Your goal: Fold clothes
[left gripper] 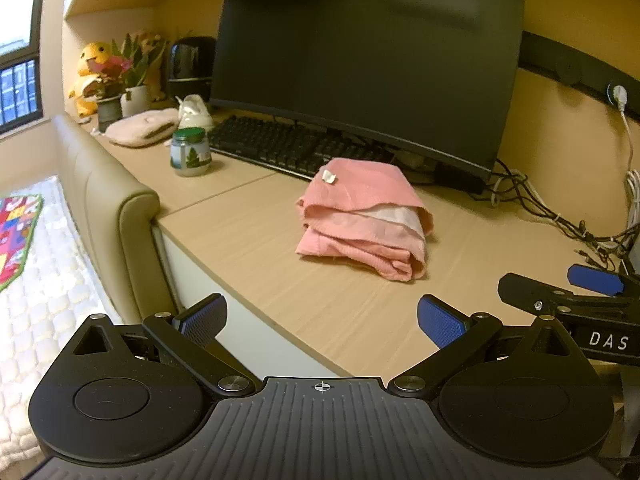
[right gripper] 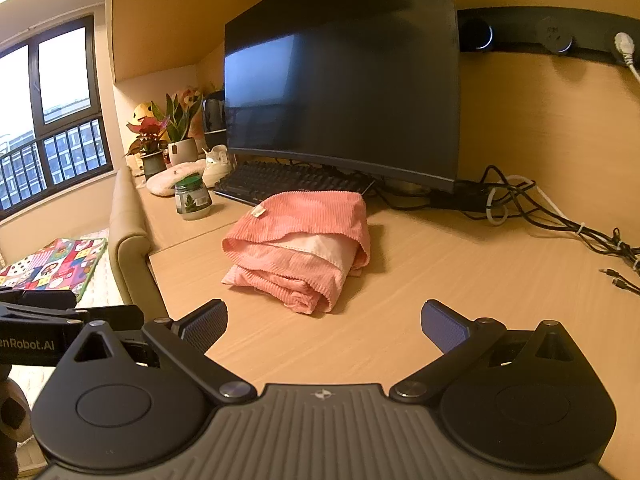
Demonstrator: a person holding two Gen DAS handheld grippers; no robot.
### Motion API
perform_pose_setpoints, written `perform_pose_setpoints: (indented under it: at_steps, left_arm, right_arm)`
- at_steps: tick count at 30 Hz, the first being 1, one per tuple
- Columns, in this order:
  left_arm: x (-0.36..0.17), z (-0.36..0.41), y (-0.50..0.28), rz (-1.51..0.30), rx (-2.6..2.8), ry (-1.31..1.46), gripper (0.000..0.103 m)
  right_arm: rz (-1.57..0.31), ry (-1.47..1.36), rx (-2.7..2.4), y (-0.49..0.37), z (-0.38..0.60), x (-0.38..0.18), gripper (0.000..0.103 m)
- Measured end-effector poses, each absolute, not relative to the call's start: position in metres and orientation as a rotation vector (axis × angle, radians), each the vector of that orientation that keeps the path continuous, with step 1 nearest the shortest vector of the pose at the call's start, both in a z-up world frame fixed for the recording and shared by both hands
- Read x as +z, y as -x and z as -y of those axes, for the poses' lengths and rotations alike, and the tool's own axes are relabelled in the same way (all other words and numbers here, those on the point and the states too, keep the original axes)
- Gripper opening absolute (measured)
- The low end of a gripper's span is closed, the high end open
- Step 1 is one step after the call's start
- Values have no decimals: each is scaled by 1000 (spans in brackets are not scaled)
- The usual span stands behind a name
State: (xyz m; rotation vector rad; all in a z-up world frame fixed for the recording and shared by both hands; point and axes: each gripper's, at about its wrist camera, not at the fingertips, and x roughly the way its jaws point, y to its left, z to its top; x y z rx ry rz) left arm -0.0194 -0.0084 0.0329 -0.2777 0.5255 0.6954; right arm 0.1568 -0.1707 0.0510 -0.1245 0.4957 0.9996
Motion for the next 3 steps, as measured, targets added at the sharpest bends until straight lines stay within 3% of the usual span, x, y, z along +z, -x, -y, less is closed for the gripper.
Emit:
perform_pose_setpoints:
  at_steps: [3]
  left_arm:
    - [32, 6, 20, -513, 692, 269, 103]
  right_arm:
    - [-509, 123, 1001, -161, 166, 51, 103]
